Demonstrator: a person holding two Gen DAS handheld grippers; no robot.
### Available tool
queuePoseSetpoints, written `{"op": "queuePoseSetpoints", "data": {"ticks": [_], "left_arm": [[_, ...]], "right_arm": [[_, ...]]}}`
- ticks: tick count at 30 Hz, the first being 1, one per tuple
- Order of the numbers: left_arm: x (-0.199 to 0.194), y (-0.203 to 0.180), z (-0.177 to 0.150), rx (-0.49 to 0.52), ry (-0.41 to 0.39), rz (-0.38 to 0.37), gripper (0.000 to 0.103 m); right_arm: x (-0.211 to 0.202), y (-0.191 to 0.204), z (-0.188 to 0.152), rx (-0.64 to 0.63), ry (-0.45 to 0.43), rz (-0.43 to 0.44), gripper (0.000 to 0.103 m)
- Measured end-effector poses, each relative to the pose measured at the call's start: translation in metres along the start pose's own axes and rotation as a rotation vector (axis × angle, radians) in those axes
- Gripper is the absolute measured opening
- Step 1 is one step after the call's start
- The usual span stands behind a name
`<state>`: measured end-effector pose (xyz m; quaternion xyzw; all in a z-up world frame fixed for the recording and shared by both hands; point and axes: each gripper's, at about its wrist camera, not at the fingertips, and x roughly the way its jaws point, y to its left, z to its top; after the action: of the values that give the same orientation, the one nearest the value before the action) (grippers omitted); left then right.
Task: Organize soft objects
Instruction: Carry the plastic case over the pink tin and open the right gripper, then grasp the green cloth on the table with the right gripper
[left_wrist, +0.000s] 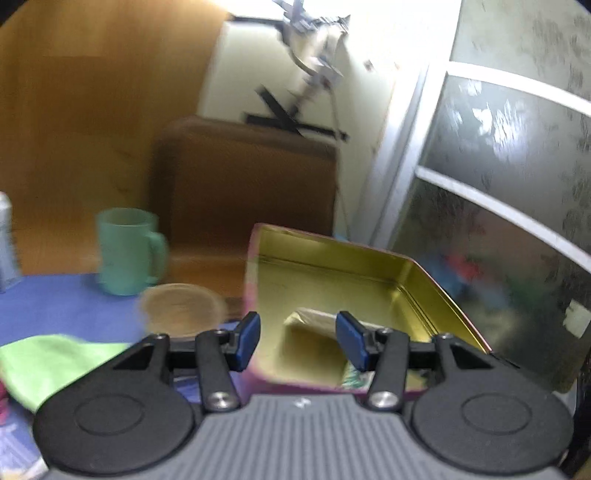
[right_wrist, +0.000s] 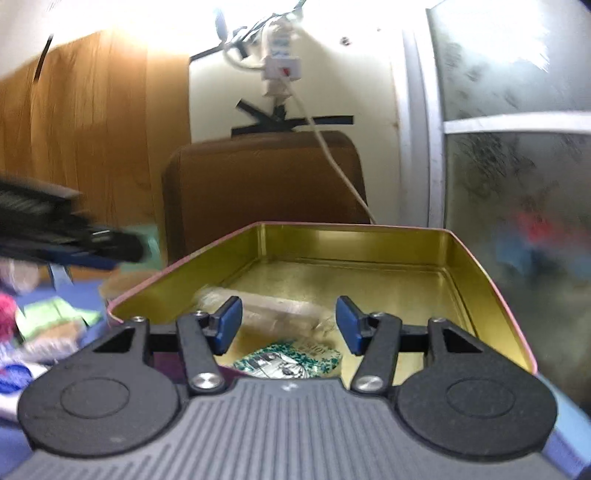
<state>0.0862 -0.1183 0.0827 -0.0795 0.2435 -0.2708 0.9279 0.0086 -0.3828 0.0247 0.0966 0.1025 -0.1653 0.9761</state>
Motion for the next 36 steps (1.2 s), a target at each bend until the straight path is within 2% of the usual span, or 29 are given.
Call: {"op": "queuePoseSetpoints", "data": {"ticks": [3, 6, 8, 12, 15, 17, 18, 21, 22, 24, 25, 26, 27, 28, 33, 36], "left_arm": [[-0.039, 0.041, -0.017, -0.059, -0.017, 0.06, 0.05], [-0.07, 0.086, -0.038, -0.133, -0.009, 0.182, 0.05], [-0.087, 0.112, -0.05, -0.184, 0.001, 0.238, 0.05], [-0.124, 0.153, -0.071, -0.276, -0.01, 0.288, 0.05], [-0.14, 0.169, -0.079, -0.312, -0.029, 0.29, 0.05], [-0.15, 0.177, -0.084, -0.331, -0.041, 0.283, 0.05], [-0.154, 0.179, -0.084, -0.338, -0.049, 0.278, 0.05], [-0.163, 0.184, -0.085, -0.345, -0.068, 0.258, 0.05], [-0.166, 0.184, -0.085, -0.345, -0.074, 0.252, 0.05], [-0.17, 0.186, -0.086, -0.345, -0.082, 0.237, 0.05], [-0.171, 0.185, -0.085, -0.348, -0.084, 0.234, 0.05], [-0.172, 0.186, -0.086, -0.352, -0.086, 0.228, 0.05], [-0.171, 0.186, -0.086, -0.36, -0.087, 0.223, 0.05], [-0.171, 0.186, -0.087, -0.368, -0.086, 0.217, 0.05], [-0.164, 0.184, -0.084, -0.401, -0.072, 0.149, 0.05], [-0.158, 0.174, -0.081, -0.409, -0.055, 0.065, 0.053]], "right_arm": [[-0.011, -0.002, 0.0, 0.014, -0.022, 0.048, 0.058], [-0.016, 0.008, -0.001, -0.02, 0.004, 0.211, 0.057], [-0.009, 0.027, 0.001, -0.054, 0.042, 0.336, 0.056], [0.009, 0.103, 0.004, -0.199, 0.114, 0.513, 0.056], [0.016, 0.186, -0.006, -0.342, 0.162, 0.594, 0.056], [0.04, 0.216, -0.006, -0.418, 0.235, 0.661, 0.059], [0.055, 0.229, -0.004, -0.444, 0.273, 0.672, 0.062], [0.098, 0.255, -0.004, -0.551, 0.346, 0.67, 0.086], [0.107, 0.264, -0.007, -0.582, 0.371, 0.641, 0.091], [0.125, 0.274, -0.012, -0.607, 0.449, 0.617, 0.09], [0.132, 0.271, -0.01, -0.561, 0.471, 0.641, 0.078], [0.138, 0.266, -0.006, -0.513, 0.519, 0.681, 0.04], [0.142, 0.261, 0.001, -0.44, 0.571, 0.71, 0.02], [0.144, 0.254, 0.007, -0.37, 0.611, 0.729, 0.008], [0.097, 0.209, 0.037, -0.222, 0.522, 0.819, 0.007], [0.051, 0.187, 0.039, -0.24, 0.414, 0.851, 0.007]]}}
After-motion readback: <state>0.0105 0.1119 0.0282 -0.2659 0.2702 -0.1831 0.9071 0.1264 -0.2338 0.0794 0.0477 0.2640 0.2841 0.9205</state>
